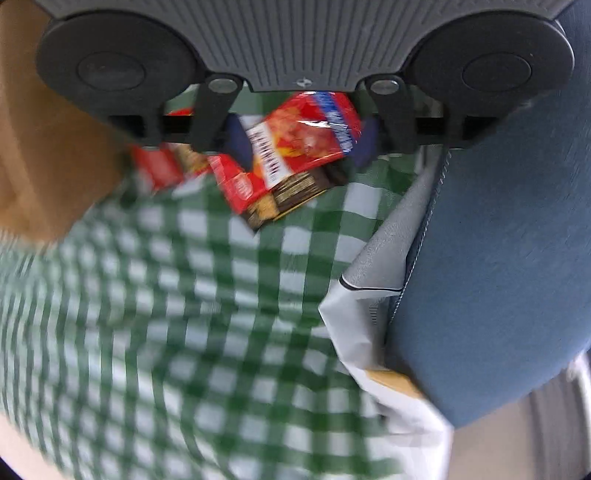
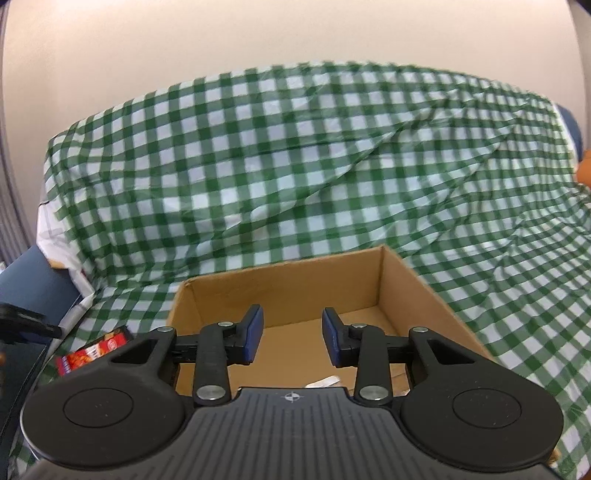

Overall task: Organize snacks
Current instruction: 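Withdraw both open tools from the box toward the remaining snacks, then grasp the red spicy-strip packet with the left tool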

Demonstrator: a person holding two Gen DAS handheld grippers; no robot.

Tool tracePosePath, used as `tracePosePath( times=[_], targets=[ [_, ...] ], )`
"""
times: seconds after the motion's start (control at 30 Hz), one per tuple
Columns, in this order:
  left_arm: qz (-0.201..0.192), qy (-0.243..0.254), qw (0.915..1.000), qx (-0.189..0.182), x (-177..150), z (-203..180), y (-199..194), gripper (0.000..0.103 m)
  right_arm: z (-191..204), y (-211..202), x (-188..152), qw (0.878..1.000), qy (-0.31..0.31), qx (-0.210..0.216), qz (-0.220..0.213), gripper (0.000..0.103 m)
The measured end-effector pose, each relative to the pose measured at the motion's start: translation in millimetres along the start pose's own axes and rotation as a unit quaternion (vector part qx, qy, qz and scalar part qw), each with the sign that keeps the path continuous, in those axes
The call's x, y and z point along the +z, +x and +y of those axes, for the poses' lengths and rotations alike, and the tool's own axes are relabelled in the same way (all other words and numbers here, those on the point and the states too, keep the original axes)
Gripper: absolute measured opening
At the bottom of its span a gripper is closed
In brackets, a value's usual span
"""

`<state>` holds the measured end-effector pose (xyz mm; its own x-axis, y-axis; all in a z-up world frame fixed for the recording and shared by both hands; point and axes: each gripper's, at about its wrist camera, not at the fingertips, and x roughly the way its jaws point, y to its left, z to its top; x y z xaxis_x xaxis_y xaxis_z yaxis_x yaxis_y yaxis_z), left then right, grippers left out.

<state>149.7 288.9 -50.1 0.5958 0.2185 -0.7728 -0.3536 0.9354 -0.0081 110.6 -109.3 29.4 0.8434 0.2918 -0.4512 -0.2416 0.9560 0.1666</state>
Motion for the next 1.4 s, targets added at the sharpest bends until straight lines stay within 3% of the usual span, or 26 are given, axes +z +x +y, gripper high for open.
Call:
tracePosePath(
  times=[0.07,0.2,0.33,0.4,0.47,0.5,0.53,0.57,0.63,0.73,0.8,0.87,0.93,1.17,1.23,1.3,1.4],
  targets=[
    [0.001,0.056,0.9984,0.012,-5.4,-9.0,11.5,0.085,3.9,2.5,-0.1,1.0,-0.004,-0.001,0.002,0.037],
    [0.007,0.122,0.9923,0.021,-18.5,-19.6,27.4,0.086,10.9,6.6,-0.4,1.0,-0.006,0.006,0.01,0.037],
    [0.035,0.154,0.9874,0.017,-29.5,-25.7,40.1,0.085,21.0,10.2,-0.9,1.0,-0.019,0.009,0.012,0.037],
    [0.049,0.141,0.9888,0.001,-30.1,-20.9,41.3,0.073,25.2,12.5,-1.2,1.0,-0.022,0.012,0.015,0.037],
    [0.067,0.109,0.9914,-0.026,-22.9,-14.7,38.4,0.051,28.6,14.0,-1.2,1.0,-0.024,0.012,0.017,0.037],
    [0.079,0.092,0.9919,-0.036,-21.4,-9.8,36.4,0.046,29.9,14.6,-1.1,0.999,-0.025,0.012,0.018,0.037],
    [0.097,0.072,0.9917,-0.045,-20.0,-5.1,34.7,0.02,31.9,15.2,-1.2,0.999,-0.027,0.012,0.018,0.037],
    [0.116,0.052,0.9905,-0.052,-19.7,-0.2,32.0,0.011,34.0,15.6,-1.5,0.999,-0.029,0.012,0.019,0.037],
    [0.137,0.022,0.9885,-0.06,-20.8,8.1,23.0,0.011,38.2,16.4,-2.2,0.999,-0.034,0.013,0.02,0.037],
    [0.153,0.034,0.9863,-0.052,-27.4,4.3,15.8,0.014,44.4,17.4,-2.6,0.999,-0.043,0.014,0.022,0.037],
    [0.135,0.061,0.9885,-0.031,-25.9,-2.8,15.2,0.031,46.6,17.8,-2.9,0.999,-0.046,0.016,0.023,0.037],
    [0.11,0.075,0.9908,-0.024,-23.6,-9.4,13.7,0.069,49.6,18.1,-3.3,0.998,-0.048,0.016,0.024,0.037],
    [0.102,0.076,0.9913,-0.031,-21.5,-13.0,15.9,0.077,52.6,17.8,-4.0,0.998,-0.05,0.017,0.025,0.037],
    [0.123,0.11,0.9861,-0.019,-28.7,-34.8,40.8,0.075,60.7,14.8,-5.8,0.997,-0.066,0.024,0.02,0.037],
    [0.124,0.106,0.9863,-0.023,-30.9,-33.4,42.2,0.068,61.0,15.0,-5.6,0.997,-0.066,0.026,0.023,0.037],
    [0.123,0.092,0.9877,-0.028,-30.0,-29.9,40.3,0.052,63.2,14.4,-5.6,0.997,-0.067,0.027,0.022,0.037],
    [0.132,0.06,0.9882,-0.049,-30.5,-19.2,31.5,0.043,67.2,12.7,-6.1,0.997,-0.076,0.029,0.019,0.037]
  ],
)
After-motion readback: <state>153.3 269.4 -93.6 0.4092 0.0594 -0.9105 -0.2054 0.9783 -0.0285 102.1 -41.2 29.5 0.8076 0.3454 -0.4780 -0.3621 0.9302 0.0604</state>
